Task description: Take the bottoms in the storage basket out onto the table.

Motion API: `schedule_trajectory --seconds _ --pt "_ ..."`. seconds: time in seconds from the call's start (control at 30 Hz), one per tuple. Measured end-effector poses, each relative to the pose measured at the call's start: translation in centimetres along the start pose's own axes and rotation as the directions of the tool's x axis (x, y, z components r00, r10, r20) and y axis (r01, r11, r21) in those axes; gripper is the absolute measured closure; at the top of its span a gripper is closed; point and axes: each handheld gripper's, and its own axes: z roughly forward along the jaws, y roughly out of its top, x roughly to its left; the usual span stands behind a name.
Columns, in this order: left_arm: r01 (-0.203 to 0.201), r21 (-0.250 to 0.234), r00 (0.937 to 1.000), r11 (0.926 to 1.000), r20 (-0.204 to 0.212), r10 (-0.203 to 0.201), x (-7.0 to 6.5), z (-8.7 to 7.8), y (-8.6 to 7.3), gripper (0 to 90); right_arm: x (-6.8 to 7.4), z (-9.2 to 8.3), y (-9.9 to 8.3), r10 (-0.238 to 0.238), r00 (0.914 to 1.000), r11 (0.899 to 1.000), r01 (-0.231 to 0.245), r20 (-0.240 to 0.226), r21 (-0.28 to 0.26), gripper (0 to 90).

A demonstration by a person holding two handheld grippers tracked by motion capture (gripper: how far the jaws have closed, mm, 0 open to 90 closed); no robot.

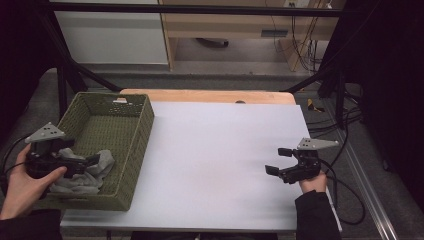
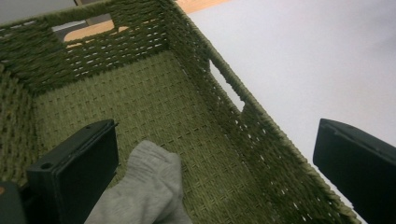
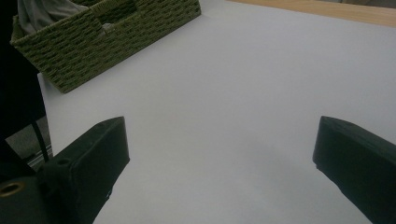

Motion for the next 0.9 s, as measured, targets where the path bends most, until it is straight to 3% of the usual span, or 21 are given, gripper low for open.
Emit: schedule_trajectory --seconds 0.33,0.9 --pt "0.03 -0.008 0.9982 0.9995 -0.051 -0.03 1.1 -1.1 -0.4 0.2 0.0 0.0 0.0 0.001 1.0 1.0 -0.001 0.001 0.001 4.1" --pt "0.056 -0.017 0.9933 0.9983 -0.1 -0.058 2.9 -2.5 -1.0 0.2 0.0 0.1 -0.1 -0.002 1.0 1.0 0.002 0.004 0.011 4.1"
